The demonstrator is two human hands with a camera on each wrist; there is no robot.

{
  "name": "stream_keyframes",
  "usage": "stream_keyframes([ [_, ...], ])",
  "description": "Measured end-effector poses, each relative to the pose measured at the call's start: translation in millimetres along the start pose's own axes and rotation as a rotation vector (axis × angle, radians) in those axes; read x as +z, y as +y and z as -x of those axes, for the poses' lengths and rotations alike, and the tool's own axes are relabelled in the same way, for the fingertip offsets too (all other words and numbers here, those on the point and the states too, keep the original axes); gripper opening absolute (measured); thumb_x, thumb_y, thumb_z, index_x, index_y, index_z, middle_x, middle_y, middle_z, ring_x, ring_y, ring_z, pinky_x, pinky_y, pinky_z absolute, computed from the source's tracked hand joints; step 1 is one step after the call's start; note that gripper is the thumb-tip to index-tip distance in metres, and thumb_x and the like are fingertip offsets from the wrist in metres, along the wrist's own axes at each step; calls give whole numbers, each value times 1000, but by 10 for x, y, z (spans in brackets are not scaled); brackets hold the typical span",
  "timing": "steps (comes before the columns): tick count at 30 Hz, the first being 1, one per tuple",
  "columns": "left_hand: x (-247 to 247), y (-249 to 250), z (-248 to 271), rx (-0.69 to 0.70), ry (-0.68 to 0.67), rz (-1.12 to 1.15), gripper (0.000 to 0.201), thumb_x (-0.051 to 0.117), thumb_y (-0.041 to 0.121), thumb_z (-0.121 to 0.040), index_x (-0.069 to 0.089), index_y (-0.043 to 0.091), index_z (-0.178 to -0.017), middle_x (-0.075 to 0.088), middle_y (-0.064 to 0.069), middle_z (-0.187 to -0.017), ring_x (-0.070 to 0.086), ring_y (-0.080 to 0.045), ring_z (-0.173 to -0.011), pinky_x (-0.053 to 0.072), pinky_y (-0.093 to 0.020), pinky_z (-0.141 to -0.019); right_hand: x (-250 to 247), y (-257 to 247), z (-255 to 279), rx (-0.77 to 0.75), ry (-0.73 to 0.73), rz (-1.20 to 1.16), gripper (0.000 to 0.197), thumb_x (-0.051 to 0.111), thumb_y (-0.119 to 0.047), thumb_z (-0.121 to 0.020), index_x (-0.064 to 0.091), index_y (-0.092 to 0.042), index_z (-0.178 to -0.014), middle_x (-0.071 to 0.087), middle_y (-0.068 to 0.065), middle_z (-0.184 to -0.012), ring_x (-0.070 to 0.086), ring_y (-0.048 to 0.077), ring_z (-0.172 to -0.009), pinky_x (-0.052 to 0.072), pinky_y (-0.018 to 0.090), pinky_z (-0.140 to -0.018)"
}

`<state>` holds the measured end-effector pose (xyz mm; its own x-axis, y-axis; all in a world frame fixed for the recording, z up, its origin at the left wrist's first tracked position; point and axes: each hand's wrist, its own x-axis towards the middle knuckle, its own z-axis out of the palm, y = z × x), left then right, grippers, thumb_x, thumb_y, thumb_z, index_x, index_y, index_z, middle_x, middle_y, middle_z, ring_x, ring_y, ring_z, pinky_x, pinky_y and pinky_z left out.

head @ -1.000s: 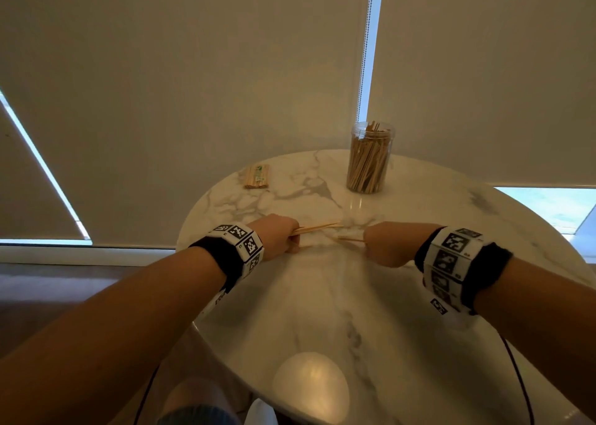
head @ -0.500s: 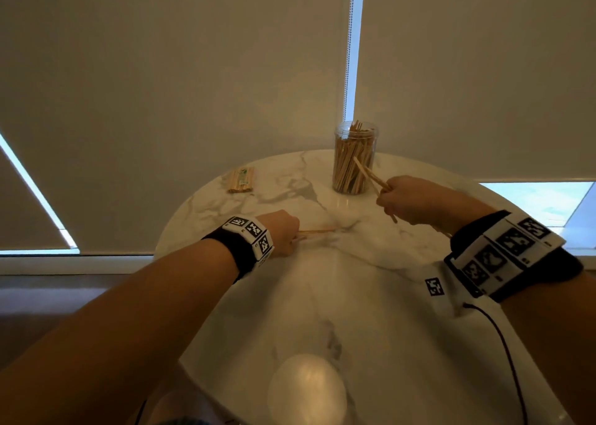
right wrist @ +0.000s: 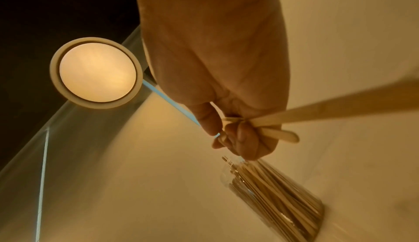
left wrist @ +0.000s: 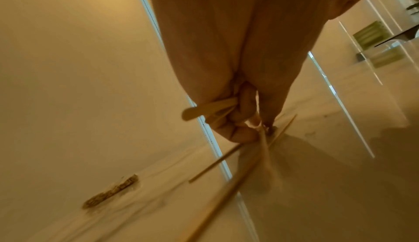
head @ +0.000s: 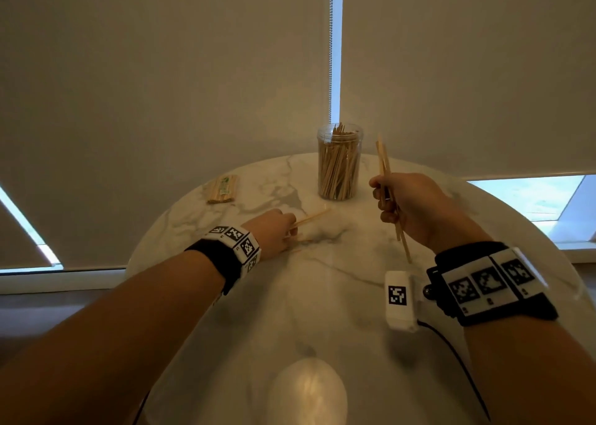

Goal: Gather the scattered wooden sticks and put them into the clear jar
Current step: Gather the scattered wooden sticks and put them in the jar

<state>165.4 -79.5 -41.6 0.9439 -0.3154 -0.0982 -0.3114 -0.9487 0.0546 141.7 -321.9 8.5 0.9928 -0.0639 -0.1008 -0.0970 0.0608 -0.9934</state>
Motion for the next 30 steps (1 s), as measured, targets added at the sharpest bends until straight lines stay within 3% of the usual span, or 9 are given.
stream_keyframes([
  [3, -36, -17, -5, -11, 5, 17, 30, 47, 33, -102, 62, 12, -116, 58, -7, -109, 57, -24, -97, 39, -28, -78, -70, 104, -39, 23, -36, -135, 13, 49, -10, -97, 59, -3, -95, 45, 4, -68, 35, 11, -50, 27, 24, -43],
  [6, -119, -23, 37, 8, -50, -20, 28, 56, 31, -98, 66, 14, -117, 65, -4, -111, 60, -23, -100, 40, -26, -77, -109, 201, -47, 45, -92, -225, 14, 47, -11, -99, 58, -3, -96, 47, 4, -67, 36, 12, -50, 30, 24, -41],
  [9, -116, -20, 66, 12, -67, -44, 24, 69, 29, -90, 71, 14, -110, 64, 3, -95, 58, -19, -88, 39, -23, -73, -128, 264, -61, 85, -133, -304, 14, 44, -11, -99, 56, -4, -96, 46, 5, -67, 37, 12, -50, 31, 23, -40],
  [12, -91, 2, 74, 14, -36, -36, 16, 72, 26, -88, 72, 18, -102, 70, 0, -101, 62, -20, -93, 41, -23, -75, -132, 303, -76, 132, -175, -375, 16, 42, -13, -100, 55, -6, -94, 46, 4, -69, 38, 12, -51, 32, 23, -42],
  [21, -121, 185, 81, -32, -122, -119, 14, 70, 24, -84, 61, 16, -91, 59, -2, -86, 58, -23, -80, 45, -28, -66, -82, 345, -37, 147, -125, -600, 29, 35, -23, -106, 53, -14, -86, 59, 6, -74, 63, 23, -73, 54, 41, -82],
  [23, -93, 202, 87, -48, -158, -156, 22, 68, 29, -87, 61, 9, -95, 59, -6, -89, 56, -25, -78, 46, -29, -66, -72, 336, -23, 135, -145, -638, 27, 34, -23, -106, 51, -15, -87, 49, 2, -66, 52, 16, -56, 54, 36, -70],
  [25, -82, 222, 98, -41, -153, -167, 31, 61, 33, -92, 60, 4, -104, 57, -8, -92, 54, -24, -79, 44, -30, -67, -67, 330, -7, 136, -164, -621, 26, 35, -26, -106, 48, -15, -87, 37, -2, -61, 32, 12, -47, 39, 25, -47],
  [28, -128, 267, 113, -9, -50, 44, 26, 50, 34, -99, 51, 9, -105, 58, -3, -91, 54, -21, -79, 40, -29, -65, -34, 333, 8, 171, -216, -552, 41, 33, -49, -103, 48, -13, -89, 31, -3, -61, 23, 11, -49, 23, 26, -49],
  [30, -188, 325, 81, 17, 23, 391, 17, 48, 29, -100, 50, 12, -102, 68, 1, -88, 60, -19, -77, 48, -28, -63, -27, 324, 9, 161, -226, -546, 43, 31, -48, -103, 51, -11, -92, 33, -2, -62, 24, 12, -51, 21, 27, -53],
])
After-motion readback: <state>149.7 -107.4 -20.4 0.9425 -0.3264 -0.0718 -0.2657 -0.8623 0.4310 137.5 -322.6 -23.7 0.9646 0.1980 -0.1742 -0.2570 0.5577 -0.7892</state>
